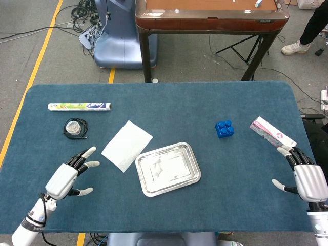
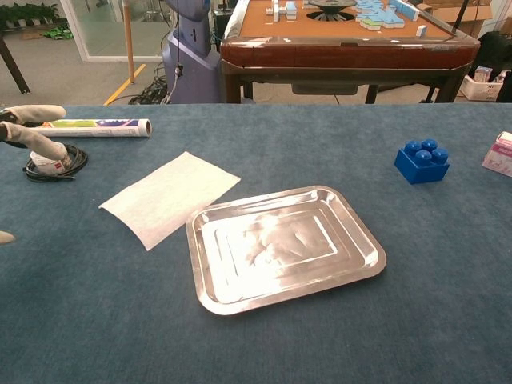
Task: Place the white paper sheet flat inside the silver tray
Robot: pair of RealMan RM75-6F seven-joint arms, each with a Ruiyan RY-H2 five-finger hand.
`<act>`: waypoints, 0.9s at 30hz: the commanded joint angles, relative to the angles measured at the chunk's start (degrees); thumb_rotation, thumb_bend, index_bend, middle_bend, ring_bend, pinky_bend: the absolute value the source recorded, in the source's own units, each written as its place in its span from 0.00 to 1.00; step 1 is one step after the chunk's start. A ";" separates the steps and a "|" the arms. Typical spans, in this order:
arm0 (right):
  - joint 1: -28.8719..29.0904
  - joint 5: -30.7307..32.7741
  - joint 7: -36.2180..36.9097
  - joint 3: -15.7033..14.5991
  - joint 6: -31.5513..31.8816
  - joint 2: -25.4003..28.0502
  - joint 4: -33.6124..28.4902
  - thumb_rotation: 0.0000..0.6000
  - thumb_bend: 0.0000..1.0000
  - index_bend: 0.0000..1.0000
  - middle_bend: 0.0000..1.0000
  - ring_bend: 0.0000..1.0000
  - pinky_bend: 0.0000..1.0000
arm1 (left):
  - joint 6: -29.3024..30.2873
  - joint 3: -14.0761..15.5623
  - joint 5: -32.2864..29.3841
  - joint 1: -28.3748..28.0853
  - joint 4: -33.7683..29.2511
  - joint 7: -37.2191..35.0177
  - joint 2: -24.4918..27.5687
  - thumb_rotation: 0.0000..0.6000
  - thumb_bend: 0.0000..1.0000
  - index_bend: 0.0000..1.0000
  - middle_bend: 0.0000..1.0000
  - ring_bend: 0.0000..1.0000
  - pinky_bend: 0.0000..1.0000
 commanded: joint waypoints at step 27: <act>0.06 -0.15 2.08 0.19 -0.14 0.82 0.21 1.00 0.00 0.22 0.21 0.13 0.29 | -6.65 -2.48 1.29 -12.24 10.71 13.87 -13.32 1.00 0.09 0.33 1.00 1.00 1.00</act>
